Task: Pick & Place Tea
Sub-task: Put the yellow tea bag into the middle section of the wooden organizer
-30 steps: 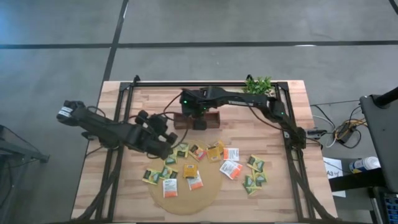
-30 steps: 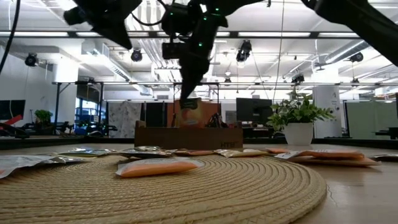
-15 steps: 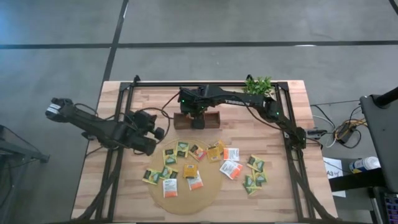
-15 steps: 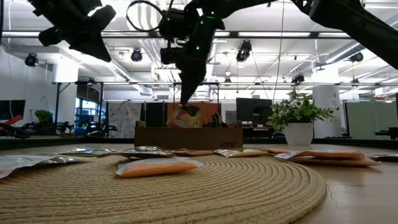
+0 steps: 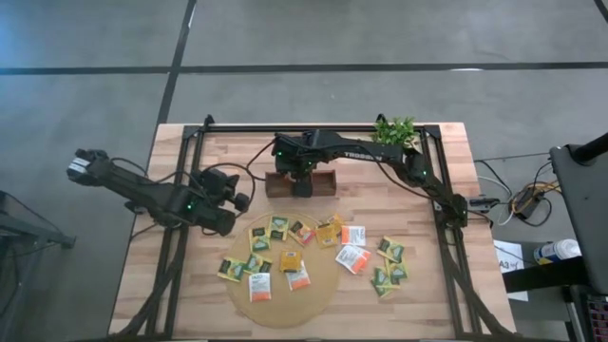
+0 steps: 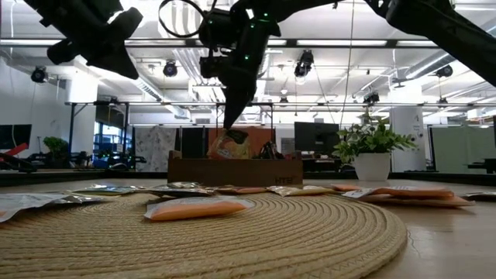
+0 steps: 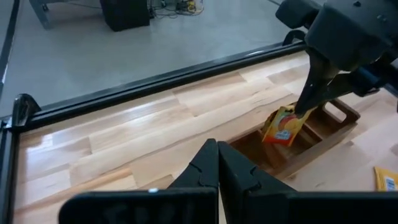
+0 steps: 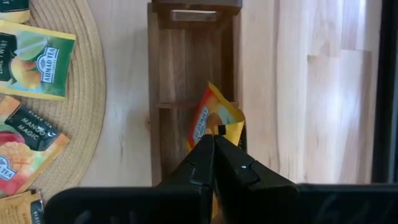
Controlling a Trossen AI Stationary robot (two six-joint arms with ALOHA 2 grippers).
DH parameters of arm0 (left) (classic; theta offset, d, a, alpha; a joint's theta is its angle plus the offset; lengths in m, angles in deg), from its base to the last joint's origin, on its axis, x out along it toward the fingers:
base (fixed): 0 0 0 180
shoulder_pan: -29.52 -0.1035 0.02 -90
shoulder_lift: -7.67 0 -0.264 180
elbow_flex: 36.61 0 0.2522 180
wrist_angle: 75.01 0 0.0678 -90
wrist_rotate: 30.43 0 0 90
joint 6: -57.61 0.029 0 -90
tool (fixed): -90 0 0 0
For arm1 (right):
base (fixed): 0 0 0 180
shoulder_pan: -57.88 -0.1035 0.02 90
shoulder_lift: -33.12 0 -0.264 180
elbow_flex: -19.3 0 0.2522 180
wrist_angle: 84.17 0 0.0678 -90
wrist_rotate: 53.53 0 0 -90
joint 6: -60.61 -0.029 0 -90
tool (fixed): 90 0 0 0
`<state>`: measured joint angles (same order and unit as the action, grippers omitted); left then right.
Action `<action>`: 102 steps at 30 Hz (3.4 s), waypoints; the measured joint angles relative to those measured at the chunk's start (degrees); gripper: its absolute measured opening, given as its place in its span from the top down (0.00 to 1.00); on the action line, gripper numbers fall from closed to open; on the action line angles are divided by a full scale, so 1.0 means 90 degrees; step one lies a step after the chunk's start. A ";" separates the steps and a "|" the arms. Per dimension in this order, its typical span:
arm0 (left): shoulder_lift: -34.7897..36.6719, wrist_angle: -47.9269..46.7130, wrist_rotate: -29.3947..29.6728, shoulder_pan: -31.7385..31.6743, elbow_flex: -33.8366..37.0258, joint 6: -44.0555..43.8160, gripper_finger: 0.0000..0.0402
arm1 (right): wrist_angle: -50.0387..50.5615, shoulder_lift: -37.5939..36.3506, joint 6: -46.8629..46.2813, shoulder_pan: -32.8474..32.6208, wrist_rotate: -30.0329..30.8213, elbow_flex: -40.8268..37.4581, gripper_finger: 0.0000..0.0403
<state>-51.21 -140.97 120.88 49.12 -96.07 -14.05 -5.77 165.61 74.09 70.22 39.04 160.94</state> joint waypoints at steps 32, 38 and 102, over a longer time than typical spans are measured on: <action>-0.0019 0.0245 0.0107 0.0000 0.0012 0.0052 1.00 | 0.1274 -0.0292 -0.0037 0.0009 0.0417 0.0250 0.98; -0.0019 0.0295 0.0108 0.0000 0.0015 0.0327 1.00 | 0.1388 -0.0510 0.0053 -0.0241 0.0379 0.0245 0.91; -0.0032 0.0329 0.0011 0.0024 0.0015 0.0629 1.00 | -0.3902 -0.1945 0.0228 -0.0773 0.1734 -0.4962 0.65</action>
<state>-51.49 -138.01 120.97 49.34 -95.93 -8.39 -40.89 148.10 76.14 63.26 54.65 116.28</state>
